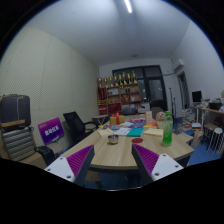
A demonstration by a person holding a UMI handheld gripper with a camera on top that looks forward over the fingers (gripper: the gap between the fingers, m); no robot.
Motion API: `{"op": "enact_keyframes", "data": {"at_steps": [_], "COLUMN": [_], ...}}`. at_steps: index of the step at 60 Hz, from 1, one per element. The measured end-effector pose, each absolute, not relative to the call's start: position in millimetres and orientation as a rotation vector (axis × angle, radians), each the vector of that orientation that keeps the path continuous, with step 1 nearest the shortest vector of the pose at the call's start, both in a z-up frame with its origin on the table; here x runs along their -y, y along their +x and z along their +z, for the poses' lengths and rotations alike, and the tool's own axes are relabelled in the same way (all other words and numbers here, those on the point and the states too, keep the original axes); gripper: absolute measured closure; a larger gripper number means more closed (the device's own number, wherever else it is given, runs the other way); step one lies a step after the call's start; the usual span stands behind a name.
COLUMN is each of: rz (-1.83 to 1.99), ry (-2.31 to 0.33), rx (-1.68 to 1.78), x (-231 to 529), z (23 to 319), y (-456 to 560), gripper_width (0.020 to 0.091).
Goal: Pour water
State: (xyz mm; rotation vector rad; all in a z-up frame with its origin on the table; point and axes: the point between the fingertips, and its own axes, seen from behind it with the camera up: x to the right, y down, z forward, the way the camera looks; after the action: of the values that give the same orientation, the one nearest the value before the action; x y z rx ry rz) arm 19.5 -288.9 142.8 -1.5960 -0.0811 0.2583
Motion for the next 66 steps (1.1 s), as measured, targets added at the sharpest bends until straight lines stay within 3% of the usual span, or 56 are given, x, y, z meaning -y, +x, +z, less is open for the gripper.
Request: {"op": "enact_keyframes", "data": {"at_steps": [10, 25, 42, 53, 66], "rz": [0.209, -0.034, -0.153, -0.146, -0.181], "ry": [-1.615, -1.576, -1.584, -1.609, -1.609], "rx": [0.068, 0.0, -0.07, -0.086, -0.136], "x": [277, 209, 84, 12, -52], "z": [153, 150, 127, 105, 101], "y": [25, 139, 248, 279, 302], "gripper_width": [0.0287, 0.0296, 0.0296, 0.0297, 0.0302]}}
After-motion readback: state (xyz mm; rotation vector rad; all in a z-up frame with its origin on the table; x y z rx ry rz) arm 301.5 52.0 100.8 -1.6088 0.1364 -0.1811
